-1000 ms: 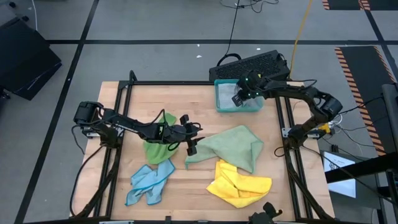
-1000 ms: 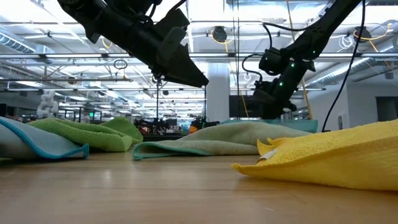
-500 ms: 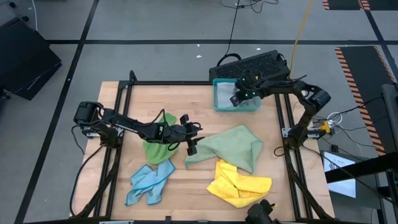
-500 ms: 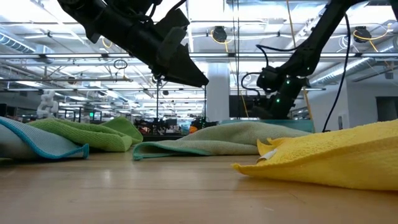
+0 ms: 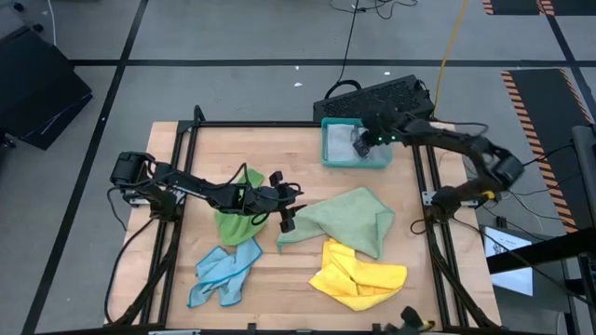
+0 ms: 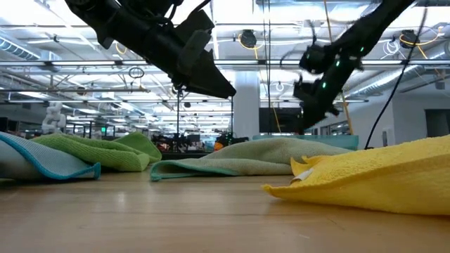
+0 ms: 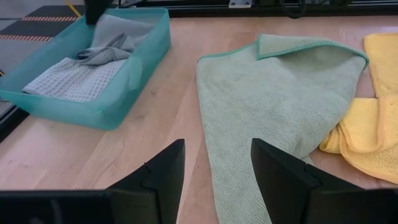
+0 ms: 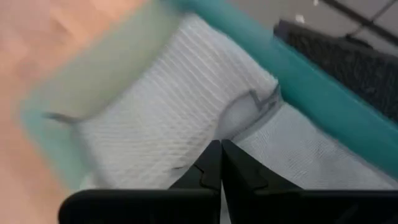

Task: Fold microfiber towels
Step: Fold the light green microfiber cloth

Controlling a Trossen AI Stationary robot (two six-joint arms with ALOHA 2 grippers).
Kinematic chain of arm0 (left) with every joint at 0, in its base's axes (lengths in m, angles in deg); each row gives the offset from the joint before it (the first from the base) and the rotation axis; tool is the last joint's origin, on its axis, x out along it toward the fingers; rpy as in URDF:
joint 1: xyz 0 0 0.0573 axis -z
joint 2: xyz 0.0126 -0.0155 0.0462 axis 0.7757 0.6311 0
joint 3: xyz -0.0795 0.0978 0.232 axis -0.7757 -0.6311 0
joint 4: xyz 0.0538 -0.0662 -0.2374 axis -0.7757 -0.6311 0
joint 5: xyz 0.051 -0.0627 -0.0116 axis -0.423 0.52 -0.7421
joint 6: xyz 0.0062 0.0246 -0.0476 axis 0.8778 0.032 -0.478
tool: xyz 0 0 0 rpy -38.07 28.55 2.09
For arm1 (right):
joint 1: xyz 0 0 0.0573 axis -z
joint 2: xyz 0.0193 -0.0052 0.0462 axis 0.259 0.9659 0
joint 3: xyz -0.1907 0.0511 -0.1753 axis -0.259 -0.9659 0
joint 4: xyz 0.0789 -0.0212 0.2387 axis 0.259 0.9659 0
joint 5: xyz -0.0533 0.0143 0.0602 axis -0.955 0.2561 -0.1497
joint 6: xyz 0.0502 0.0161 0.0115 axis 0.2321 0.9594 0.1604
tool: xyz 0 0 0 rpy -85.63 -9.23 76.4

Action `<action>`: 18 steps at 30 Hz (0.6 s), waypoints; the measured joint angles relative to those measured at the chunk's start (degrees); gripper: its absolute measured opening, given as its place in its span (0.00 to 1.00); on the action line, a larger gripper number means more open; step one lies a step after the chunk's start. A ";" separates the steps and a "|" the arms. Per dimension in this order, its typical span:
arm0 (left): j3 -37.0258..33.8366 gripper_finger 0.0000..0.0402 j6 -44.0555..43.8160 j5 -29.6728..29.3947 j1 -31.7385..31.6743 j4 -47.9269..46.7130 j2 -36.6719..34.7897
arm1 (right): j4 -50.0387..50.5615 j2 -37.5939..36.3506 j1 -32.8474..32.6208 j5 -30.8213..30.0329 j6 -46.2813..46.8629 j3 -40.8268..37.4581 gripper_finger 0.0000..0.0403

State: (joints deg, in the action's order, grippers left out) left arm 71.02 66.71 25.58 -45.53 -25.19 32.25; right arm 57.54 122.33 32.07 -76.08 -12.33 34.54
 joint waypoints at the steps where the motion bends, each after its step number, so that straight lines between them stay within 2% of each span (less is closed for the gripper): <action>1: 0.00 0.46 -0.04 -0.02 0.00 0.00 0.00 | 1.42 -1.93 -0.72 0.02 -0.16 0.04 0.00; 8: 0.00 0.46 -0.80 -0.01 -0.02 0.01 0.00 | 10.48 -15.89 -9.91 0.16 1.03 -3.97 0.00; 13: 0.00 0.46 -2.45 -0.02 -0.02 0.60 0.00 | 10.70 -25.47 -19.02 0.09 5.63 -10.07 0.00; 18: 0.00 0.46 -4.65 -0.42 -0.02 4.72 0.00 | 7.59 -31.34 -28.06 -0.28 10.52 -16.69 0.00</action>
State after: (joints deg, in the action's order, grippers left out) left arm 71.02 62.06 25.16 -45.55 -20.47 32.25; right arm 65.13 90.99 4.02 -76.36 -1.81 17.85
